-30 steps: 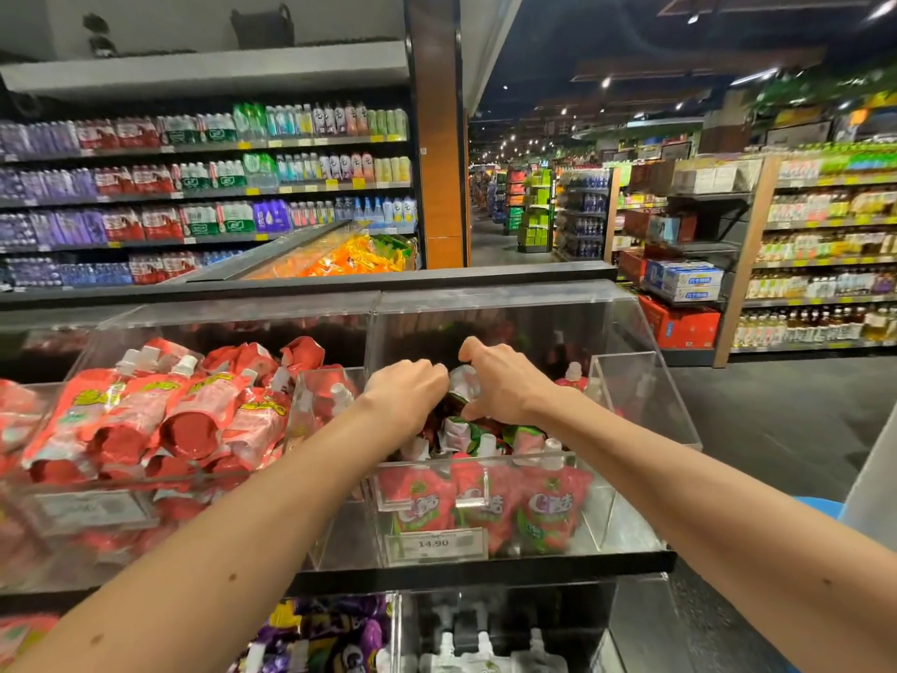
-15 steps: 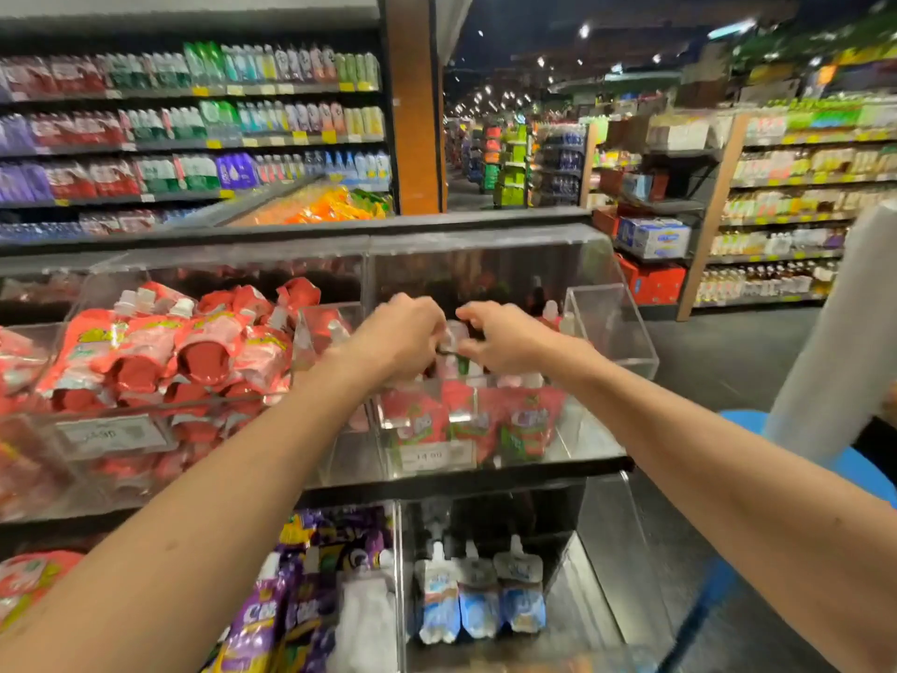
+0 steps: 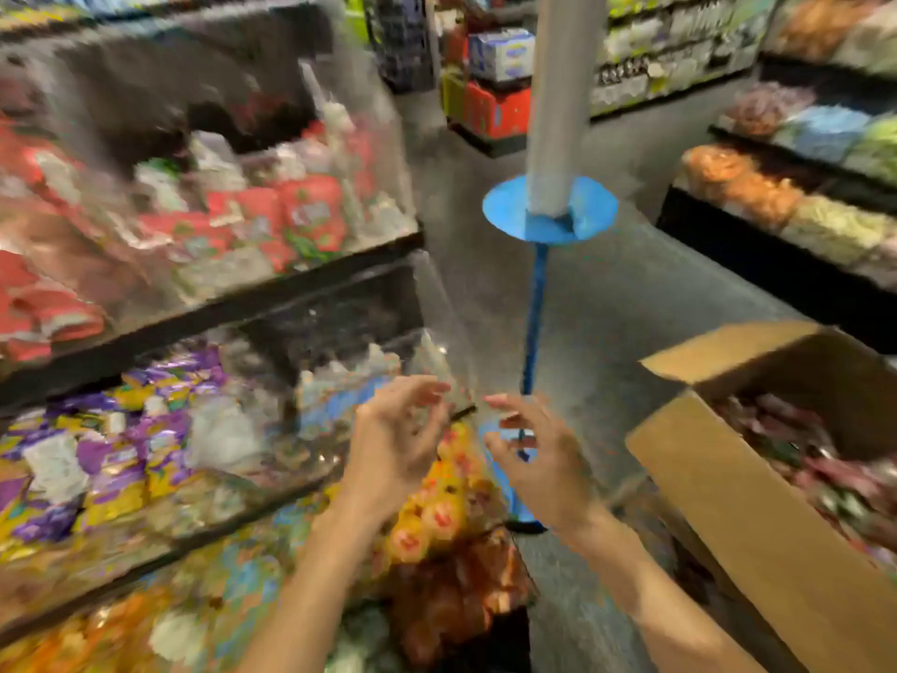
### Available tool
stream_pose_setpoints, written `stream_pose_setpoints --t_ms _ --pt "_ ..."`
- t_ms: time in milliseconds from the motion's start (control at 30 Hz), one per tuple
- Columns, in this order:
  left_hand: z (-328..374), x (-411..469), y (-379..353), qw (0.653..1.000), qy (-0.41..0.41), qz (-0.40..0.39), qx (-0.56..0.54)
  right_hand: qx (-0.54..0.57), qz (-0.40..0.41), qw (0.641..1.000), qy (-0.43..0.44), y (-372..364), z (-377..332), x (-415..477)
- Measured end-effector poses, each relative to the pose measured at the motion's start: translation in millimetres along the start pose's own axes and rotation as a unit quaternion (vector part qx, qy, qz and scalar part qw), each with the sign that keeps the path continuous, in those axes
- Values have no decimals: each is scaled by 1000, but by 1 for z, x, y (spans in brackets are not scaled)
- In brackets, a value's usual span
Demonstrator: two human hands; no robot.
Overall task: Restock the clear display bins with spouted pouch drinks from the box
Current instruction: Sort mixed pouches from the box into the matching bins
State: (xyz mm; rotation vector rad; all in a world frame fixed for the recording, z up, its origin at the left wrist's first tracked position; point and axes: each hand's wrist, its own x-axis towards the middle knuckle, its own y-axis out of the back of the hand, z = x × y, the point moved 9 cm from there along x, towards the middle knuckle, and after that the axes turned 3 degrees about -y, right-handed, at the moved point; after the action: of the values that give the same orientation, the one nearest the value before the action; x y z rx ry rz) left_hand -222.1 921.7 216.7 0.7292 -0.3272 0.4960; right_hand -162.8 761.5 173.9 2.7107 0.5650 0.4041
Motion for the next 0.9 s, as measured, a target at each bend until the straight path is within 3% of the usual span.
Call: stream_pose_setpoints --t_ms 167,300,433,733,900 --pt "72 -53 -226 978 12 -193 -71 -32 70 985 -157 153 131 -81" --pt "166 -88 -384 930 -61 -359 -53 -71 148 940 -300 277 208 -155" --pt "224 -120 -492 879 -114 -462 -18 -65 187 893 -403 360 261 -211" --pt "226 -159 -641 780 -150 -603 80 -21 264 803 -533 420 357 -264" --pt "201 -167 -714 725 -159 -657 130 -37 218 772 -596 428 408 -264"
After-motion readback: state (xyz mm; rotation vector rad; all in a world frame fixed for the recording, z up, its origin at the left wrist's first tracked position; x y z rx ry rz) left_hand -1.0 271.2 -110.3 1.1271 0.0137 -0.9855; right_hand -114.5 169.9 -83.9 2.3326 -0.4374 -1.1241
